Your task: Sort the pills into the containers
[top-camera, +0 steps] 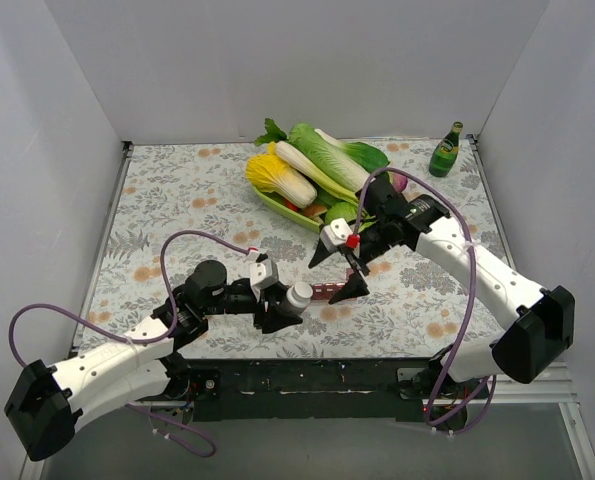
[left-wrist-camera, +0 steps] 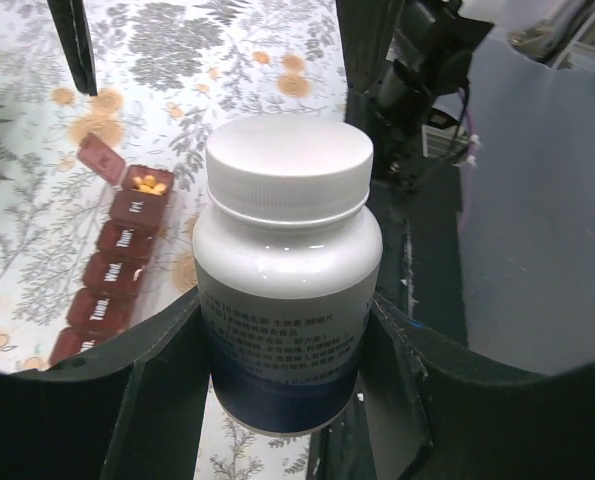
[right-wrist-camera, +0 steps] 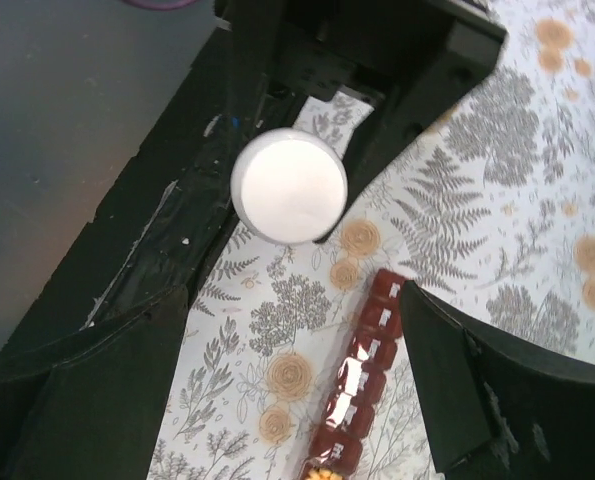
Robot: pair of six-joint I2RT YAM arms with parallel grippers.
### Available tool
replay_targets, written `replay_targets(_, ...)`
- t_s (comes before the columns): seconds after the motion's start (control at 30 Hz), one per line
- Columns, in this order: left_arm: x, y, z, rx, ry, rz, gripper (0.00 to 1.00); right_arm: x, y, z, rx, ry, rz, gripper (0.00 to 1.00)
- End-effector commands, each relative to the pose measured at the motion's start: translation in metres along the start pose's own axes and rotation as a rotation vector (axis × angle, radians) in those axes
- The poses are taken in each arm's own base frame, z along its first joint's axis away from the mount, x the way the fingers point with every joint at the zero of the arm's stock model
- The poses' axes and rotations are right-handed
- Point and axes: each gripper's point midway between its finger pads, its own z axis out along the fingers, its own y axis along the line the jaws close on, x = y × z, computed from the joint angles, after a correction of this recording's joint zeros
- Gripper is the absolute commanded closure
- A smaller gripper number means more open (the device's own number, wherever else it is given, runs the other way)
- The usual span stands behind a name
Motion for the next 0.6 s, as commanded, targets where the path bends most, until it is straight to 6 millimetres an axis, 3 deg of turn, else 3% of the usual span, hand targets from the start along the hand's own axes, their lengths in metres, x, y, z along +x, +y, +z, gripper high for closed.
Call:
replay_targets(0.0,-0.008,-0.027,-0.002,0.144,-0.001,-0.03,1.0,-0.019,0.033,0.013,-0.182,-0.052,-0.191,0.07)
replay_targets(0.23,-0.01,-0.029,0.003,0.177,0.007,-0.046,1.0,-0.027,0.032,0.027,-0.223,-0.047,-0.207,0.13)
replay_targets(0.43,-0.01,-0.025,0.006,0.165,-0.004,-0.046,1.0,-0.02,0.035,0.036,-0.229,-0.015,-0.169,0.27)
replay_targets(0.57,-0.012,-0.025,0.007,0.161,-0.022,-0.048,1.0,-0.015,0.031,0.039,-0.208,0.006,-0.135,0.43)
